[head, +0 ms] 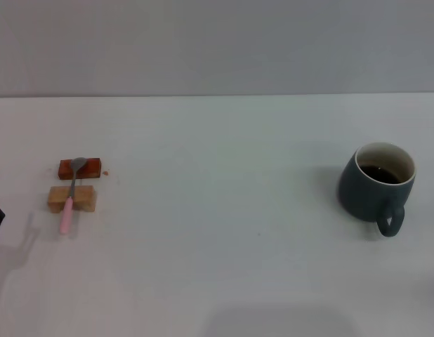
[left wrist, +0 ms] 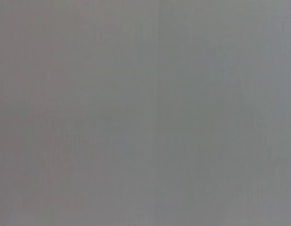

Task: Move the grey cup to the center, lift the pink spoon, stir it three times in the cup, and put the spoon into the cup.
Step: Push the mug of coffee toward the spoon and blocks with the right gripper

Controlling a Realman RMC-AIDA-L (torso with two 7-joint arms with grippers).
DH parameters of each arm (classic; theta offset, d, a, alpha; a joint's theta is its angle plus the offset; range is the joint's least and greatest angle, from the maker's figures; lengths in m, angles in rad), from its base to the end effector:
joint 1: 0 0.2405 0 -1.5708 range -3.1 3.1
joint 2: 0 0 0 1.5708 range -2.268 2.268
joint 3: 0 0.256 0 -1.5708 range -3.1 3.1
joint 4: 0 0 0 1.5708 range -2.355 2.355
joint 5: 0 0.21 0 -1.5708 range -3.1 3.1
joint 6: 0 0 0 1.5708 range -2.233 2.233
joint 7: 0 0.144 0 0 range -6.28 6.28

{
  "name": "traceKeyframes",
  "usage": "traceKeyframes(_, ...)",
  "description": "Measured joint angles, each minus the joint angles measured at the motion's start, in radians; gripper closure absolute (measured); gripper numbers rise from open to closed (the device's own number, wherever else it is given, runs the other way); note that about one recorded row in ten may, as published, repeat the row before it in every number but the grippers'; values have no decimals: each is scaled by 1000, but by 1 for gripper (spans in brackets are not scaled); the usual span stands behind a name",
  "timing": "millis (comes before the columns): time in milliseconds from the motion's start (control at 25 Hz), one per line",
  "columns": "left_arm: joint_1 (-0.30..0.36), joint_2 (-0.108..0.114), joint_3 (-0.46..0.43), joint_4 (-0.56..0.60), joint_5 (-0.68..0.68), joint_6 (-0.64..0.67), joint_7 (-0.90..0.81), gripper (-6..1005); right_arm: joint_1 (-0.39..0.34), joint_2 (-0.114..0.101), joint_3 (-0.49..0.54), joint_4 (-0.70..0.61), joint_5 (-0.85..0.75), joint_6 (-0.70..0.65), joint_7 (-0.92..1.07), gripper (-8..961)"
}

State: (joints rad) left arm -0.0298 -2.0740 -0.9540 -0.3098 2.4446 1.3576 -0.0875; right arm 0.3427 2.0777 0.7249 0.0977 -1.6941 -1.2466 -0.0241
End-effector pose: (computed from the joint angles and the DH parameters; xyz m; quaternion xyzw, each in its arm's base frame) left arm -0.3765 0.2072 -0.0022 -0.6339 -0.2544 -0.2881 0.6712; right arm 0.4026 0.2806 0.0446 -0.5194 0.2826 0.2140 0.7775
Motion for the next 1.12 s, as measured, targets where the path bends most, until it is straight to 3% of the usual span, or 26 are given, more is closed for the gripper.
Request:
traceKeyframes(240,3,0,16,0,-1,1,0,147,41,1,-23,-2,-10,90,-3,955)
traceKeyframes(1120,7,2,55,-17,2,12,0,149,94,6,-245,47,-16,203,-4,953)
